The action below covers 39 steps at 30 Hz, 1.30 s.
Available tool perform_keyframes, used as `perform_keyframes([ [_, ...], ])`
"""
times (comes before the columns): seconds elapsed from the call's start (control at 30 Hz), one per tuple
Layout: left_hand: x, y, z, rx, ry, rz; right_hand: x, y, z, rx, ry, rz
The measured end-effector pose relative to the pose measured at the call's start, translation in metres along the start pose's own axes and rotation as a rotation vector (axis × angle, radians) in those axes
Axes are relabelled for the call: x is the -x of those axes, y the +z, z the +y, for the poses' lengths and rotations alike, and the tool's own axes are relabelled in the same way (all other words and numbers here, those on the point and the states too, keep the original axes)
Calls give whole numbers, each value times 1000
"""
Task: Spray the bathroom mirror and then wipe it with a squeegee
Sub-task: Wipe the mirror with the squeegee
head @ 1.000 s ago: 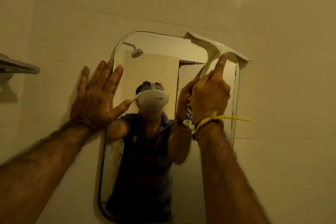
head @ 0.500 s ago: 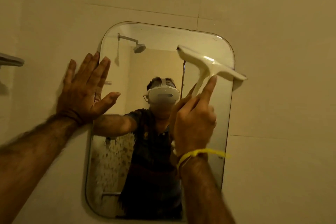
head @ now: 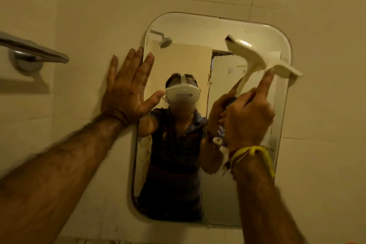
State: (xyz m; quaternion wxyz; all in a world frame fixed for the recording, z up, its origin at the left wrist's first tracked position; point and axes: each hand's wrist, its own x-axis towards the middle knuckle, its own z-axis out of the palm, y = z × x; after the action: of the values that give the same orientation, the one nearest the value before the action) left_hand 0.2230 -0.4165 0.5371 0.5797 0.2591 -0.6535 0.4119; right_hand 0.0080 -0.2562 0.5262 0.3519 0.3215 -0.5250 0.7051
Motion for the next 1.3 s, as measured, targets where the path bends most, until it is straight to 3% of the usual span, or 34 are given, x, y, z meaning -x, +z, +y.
perform_keyframes([
  [0.13, -1, 4, -3, 8, 6, 31, -16, 7, -18, 1, 68, 71],
  [0.3, 1, 4, -4, 31, 3, 33, 87, 10, -27, -7, -46, -134],
  [0.37, 2, 3, -3, 28, 2, 28, 72, 20, -36, -13, -109, -129],
  [0.5, 1, -1, -1, 62, -9, 12, 36, 32, -55, -27, -40, -93],
  [0.67, 0, -6, 1, 121, -36, 36, 112, 19, -39, 29, -274, -266],
  [0.87, 1, -7, 2, 222, -103, 101, 35, 40, -67, -85, -317, -226],
  [1.07, 2, -9, 2, 219, -122, 106, 89, 15, -32, -35, -427, -464],
  [1.23, 3, -8, 3, 183, -111, 105, 49, 33, -66, 30, -464, -328],
  [1.3, 3, -8, 2, 197, -131, 110, 41, 38, -77, 21, -459, -360],
])
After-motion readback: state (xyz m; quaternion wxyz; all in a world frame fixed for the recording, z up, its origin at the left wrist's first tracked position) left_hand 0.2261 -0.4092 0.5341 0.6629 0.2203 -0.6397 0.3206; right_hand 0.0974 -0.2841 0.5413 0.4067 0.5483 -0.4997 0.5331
